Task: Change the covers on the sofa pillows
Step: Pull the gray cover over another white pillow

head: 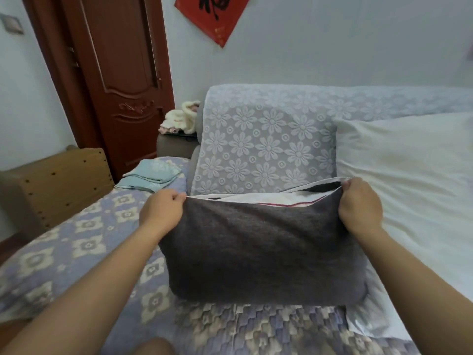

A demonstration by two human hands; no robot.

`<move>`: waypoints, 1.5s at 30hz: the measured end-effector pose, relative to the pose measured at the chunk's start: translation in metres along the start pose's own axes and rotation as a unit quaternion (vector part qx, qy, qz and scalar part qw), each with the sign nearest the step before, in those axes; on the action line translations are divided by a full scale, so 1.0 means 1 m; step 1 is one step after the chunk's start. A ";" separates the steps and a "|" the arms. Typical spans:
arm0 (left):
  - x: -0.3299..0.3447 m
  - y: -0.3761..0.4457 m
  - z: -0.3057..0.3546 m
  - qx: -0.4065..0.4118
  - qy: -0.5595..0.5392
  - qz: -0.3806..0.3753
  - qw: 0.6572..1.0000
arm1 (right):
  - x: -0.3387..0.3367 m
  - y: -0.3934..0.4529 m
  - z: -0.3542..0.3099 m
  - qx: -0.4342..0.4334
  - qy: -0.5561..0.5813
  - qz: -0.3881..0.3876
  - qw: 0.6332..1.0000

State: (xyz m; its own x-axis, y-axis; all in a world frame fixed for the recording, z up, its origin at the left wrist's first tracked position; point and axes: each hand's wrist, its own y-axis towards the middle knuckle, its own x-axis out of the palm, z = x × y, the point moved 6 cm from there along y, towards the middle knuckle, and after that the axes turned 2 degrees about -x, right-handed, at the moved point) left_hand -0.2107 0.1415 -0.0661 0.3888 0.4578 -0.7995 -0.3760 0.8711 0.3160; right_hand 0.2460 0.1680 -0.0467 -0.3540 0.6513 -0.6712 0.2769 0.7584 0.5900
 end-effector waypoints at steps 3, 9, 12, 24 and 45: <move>-0.017 0.015 0.036 -0.013 0.004 0.014 1.000 | -0.024 0.014 -0.007 0.003 -0.003 0.012 1.000; -0.154 0.013 0.101 0.167 -0.078 0.336 0.924 | -0.149 0.053 -0.031 0.058 0.107 0.270 0.955; -0.105 0.041 0.091 0.149 0.144 0.170 0.963 | -0.086 0.051 -0.054 -0.027 0.005 0.057 0.998; -0.107 0.072 0.050 0.092 0.064 0.158 0.981 | -0.088 0.084 -0.077 -0.021 -0.017 0.023 0.999; 0.147 -0.181 -0.094 0.277 0.217 -0.110 0.930 | 0.117 -0.219 0.158 0.025 -0.169 -0.264 0.949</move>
State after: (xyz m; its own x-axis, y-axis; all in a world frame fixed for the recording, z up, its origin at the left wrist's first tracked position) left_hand -0.1643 0.0339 -0.2884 -0.0154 0.2471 -0.9689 0.2108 0.9480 0.2384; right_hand 0.2854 0.0822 -0.3255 -0.1506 0.1446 -0.9780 0.1851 0.9759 0.1158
